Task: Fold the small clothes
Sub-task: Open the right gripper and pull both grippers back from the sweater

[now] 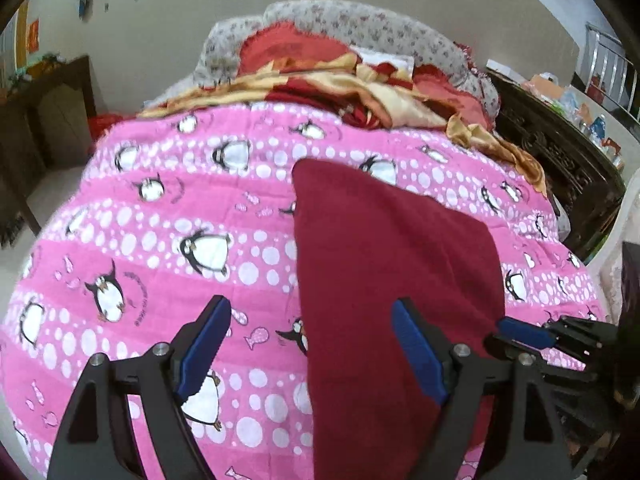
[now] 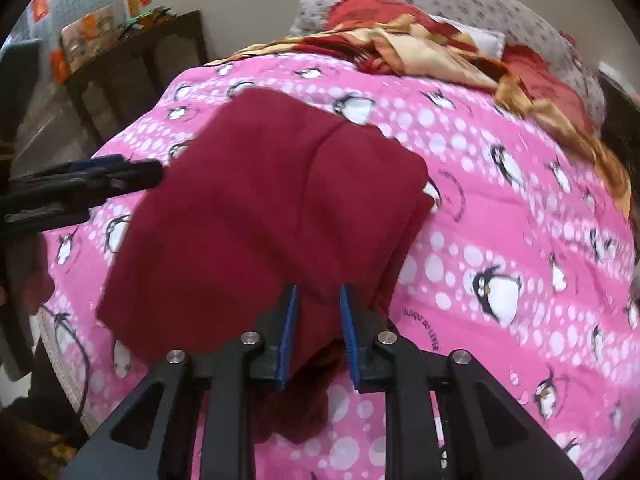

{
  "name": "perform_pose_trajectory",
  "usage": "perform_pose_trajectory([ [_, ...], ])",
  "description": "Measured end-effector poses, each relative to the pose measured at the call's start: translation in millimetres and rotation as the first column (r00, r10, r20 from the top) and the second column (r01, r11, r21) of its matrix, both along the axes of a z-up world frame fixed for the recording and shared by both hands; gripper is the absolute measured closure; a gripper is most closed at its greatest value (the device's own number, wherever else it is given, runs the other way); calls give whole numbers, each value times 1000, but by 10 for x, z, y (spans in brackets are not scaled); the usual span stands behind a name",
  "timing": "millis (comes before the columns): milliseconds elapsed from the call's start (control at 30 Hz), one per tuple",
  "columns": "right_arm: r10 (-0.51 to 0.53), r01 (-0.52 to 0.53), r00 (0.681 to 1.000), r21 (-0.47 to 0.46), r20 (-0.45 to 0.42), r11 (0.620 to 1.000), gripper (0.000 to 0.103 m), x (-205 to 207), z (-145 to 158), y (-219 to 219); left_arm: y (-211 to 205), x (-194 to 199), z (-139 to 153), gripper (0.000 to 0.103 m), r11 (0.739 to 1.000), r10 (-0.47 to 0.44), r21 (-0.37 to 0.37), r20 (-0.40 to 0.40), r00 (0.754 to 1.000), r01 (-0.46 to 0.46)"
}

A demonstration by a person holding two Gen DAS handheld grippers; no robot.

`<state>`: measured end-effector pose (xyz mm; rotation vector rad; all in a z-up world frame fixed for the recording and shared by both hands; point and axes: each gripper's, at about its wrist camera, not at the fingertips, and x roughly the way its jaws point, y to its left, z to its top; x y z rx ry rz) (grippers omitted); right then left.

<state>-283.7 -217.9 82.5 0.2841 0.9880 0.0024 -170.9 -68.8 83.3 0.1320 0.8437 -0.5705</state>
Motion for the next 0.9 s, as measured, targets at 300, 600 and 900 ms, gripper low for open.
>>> perform_pose_trajectory([
  [300,-101,98,989,36,111,995,56,-235,562,-78,-8,-119,195,17,999,23,-30,78,997,-21],
  [600,-224,221,968,32,112,975,47,-205,649,-52,-37,-202,293,17,999,20,-29,100,995,-18],
  [900,-256,254,963,32,82,967,46,-198,599,-78,-32,-268,313,17,999,17,-34,105,994,-13],
])
